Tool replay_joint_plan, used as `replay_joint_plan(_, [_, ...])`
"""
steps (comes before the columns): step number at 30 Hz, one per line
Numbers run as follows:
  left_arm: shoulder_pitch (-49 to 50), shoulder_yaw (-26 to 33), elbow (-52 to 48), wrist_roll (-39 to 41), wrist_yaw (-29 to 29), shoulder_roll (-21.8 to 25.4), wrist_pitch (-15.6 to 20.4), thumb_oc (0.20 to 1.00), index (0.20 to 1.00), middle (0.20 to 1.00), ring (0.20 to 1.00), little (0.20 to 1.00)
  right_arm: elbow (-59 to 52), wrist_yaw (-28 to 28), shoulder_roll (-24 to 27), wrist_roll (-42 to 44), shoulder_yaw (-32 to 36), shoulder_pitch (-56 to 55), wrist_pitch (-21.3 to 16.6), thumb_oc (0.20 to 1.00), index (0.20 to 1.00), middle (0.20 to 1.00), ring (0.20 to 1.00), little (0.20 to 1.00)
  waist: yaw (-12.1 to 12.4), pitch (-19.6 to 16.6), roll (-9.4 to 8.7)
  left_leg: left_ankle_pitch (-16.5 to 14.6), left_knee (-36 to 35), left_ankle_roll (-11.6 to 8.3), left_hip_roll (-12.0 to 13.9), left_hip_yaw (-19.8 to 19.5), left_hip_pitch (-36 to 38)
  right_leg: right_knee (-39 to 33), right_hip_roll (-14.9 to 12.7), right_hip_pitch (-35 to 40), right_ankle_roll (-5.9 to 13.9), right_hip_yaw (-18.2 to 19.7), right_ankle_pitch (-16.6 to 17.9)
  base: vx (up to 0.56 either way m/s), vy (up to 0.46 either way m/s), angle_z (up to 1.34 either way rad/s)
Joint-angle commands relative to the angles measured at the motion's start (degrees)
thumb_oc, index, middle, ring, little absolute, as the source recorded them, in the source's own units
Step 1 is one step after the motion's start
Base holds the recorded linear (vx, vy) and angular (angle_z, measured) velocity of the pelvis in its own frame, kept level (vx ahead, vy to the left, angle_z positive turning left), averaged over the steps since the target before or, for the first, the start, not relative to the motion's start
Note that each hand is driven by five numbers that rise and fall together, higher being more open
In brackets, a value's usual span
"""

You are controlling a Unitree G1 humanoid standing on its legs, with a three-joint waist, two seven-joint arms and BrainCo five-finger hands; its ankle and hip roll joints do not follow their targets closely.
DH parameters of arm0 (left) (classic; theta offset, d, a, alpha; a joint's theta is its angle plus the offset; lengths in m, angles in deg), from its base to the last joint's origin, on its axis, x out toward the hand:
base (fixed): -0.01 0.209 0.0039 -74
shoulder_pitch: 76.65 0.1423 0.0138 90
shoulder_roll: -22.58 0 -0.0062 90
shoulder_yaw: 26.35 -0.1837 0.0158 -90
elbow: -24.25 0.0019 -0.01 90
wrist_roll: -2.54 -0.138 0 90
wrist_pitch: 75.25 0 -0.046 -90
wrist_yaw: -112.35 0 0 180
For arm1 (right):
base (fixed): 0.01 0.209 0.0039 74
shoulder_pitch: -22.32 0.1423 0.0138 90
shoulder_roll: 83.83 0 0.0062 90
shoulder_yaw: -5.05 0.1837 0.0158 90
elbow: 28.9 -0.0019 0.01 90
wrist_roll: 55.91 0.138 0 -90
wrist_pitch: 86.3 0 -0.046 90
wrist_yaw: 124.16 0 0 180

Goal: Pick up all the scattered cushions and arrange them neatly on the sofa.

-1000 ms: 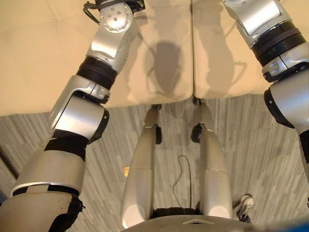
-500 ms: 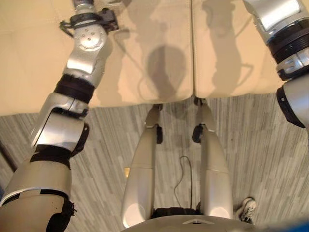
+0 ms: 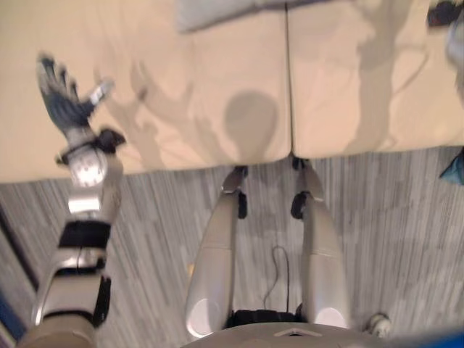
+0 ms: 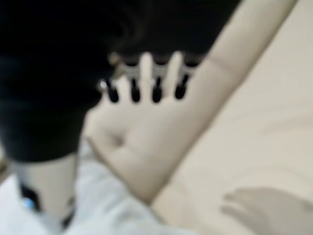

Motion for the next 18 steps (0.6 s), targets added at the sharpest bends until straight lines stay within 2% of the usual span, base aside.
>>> replay_joint_plan(1, [6.72,-0.06,2.2,-8.88,5.15,-1.02,-1.7,1.0,1.0,1.0,1.0,1.0,-5.51,-5.64,3.44,-3.72,3.09,-11.81,-4.31,1.0,1.0,1.0,1.0,1.0,-1.29,-3.86,0.39,-2.12,-1.03,-2.24,-2.14,-5.38,3.37,-1.9,-2.72,7.12,6.95,-2.26,-4.72,0.01,-0.033,0.01])
replay_joint_plan(2, [8.99,-1.0,3.39,-10.19,6.38,-1.82,-2.65,1.0,1.0,1.0,1.0,1.0,-6.68,-6.28,1.83,-3.13,6.36,-17.8,-4.7,1.0,1.0,1.0,1.0,1.0,-1.49,-4.48,0.18,-0.44,-1.6,-1.82,-2.51,-5.19,5.43,-2.5,-3.19,9.57,6.57,-2.96,-3.73,0.03,-0.047,0.0])
replay_joint_plan(3, [10.9,-2.08,5.71,-11.5,7.83,-2.21,-3.37,1.0,1.0,1.0,1.0,1.0,-6.97,-8.48,0.55,-2.88,6.99,-22.73,-5.64,1.0,1.0,1.0,1.0,1.0,-1.38,-5.41,0.22,-0.51,-2.69,-1.92,-2.44,-5.5,8.82,-3.0,-2.93,13.08,6.55,-3.48,-4.51,0.08,-0.069,0.01])
replay_joint_plan(5, [14.65,-3.55,10.1,-13.92,10.43,-4.13,-5.02,1.0,1.0,1.0,1.0,1.0,-6.25,-11.82,-1.43,-4.75,7.19,-30.36,-5.34,1.0,1.0,1.0,1.0,1.0,-0.91,-7.74,0.73,-0.57,-5.01,-2.14,-1.98,-6.29,15.68,-4.16,-2.43,20.1,6.64,-5.12,-6.16,0.16,-0.066,-0.07])
replay_joint_plan(6, [14.65,-3.61,10.1,-13.92,10.43,-4.11,-5.01,1.0,1.0,1.0,1.0,1.0,-6.32,-11.83,-1.42,-4.76,7.3,-30.5,-5.32,1.0,1.0,1.0,1.0,1.0,-0.87,-7.65,0.74,-0.56,-5.09,-2.14,-1.98,-6.31,15.86,-4.22,-2.42,20.27,6.64,-5.15,-6.15,0.14,-0.052,-0.09])
replay_joint_plan(8, [16.14,-4.8,15.75,-15.75,12.41,-5.97,-6.18,1.0,1.0,1.0,1.0,1.0,-3.71,-15.63,-3.23,-6.4,5.62,-35.86,-5.36,1.0,1.0,1.0,1.0,1.0,-0.57,-9.42,0.98,-0.2,-7.65,-2.59,-1.73,-6.81,21.53,-5.3,-1.63,26.24,6.72,-6.56,-7.16,0.13,-0.111,0.1])
replay_joint_plan(10, [17.1,-5.0,21.46,-16.26,13.98,-8.77,-7.2,1.0,1.0,1.0,1.0,1.0,-0.12,-17.66,-6.89,-6.35,6.57,-40.96,-4.93,1.0,1.0,1.0,1.0,1.0,-0.1,-11.75,1.14,0.35,-10.49,-2.73,-1.23,-7.21,26.24,-6.41,-0.86,30.95,6.89,-8.32,-8.31,0.16,-0.183,0.24])
replay_joint_plan(11, [17.65,-4.44,25.84,-16.09,15.02,-11.38,-7.95,1.0,1.0,1.0,1.0,1.0,4.27,-18.87,-10.78,-8.7,5.93,-44.89,-4.4,1.0,1.0,1.0,1.0,1.0,0.18,-13.13,1.34,1.26,-13.05,-3.04,-0.71,-7.96,30.25,-7.14,-0.11,35.0,6.82,-9.55,-9.4,0.13,-0.241,0.24])
replay_joint_plan(13, [18.16,-4.77,30.86,-19.06,16.49,-13.2,-8.77,1.0,1.0,1.0,1.0,1.0,9.22,-20.17,-15.02,-13.57,4.55,-49.72,-3.55,1.0,1.0,1.0,1.0,1.0,0.81,-16.0,1.38,2.61,-16.71,-3.45,0.49,-8.92,34.47,-8.14,0.93,39.47,6.59,-11.34,-10.91,0.11,-0.289,0.34])
replay_joint_plan(17, [19.9,-5.42,36.28,-23.85,17.39,-15.5,-9.5,1.0,1.0,1.0,1.0,1.0,16.75,-20.95,-22.24,-14.99,5.36,-54.91,-2.44,1.0,1.0,1.0,1.0,1.0,1.06,-19.19,1.11,4.27,-20.03,-4.94,1.79,-10.05,38.72,-10.81,2.56,45.29,6.46,-13.87,-11.81,0.05,-0.172,0.36])
replay_joint_plan(18, [19.92,-5.42,36.3,-23.85,17.39,-15.47,-9.48,1.0,1.0,1.0,1.0,1.0,16.8,-20.92,-22.28,-15.0,5.34,-54.91,-2.48,1.0,1.0,1.0,1.0,1.0,1.02,-19.17,1.1,4.29,-20.11,-4.96,1.81,-10.09,38.81,-10.91,2.59,45.41,6.46,-13.91,-11.79,0.0,-0.156,0.36])
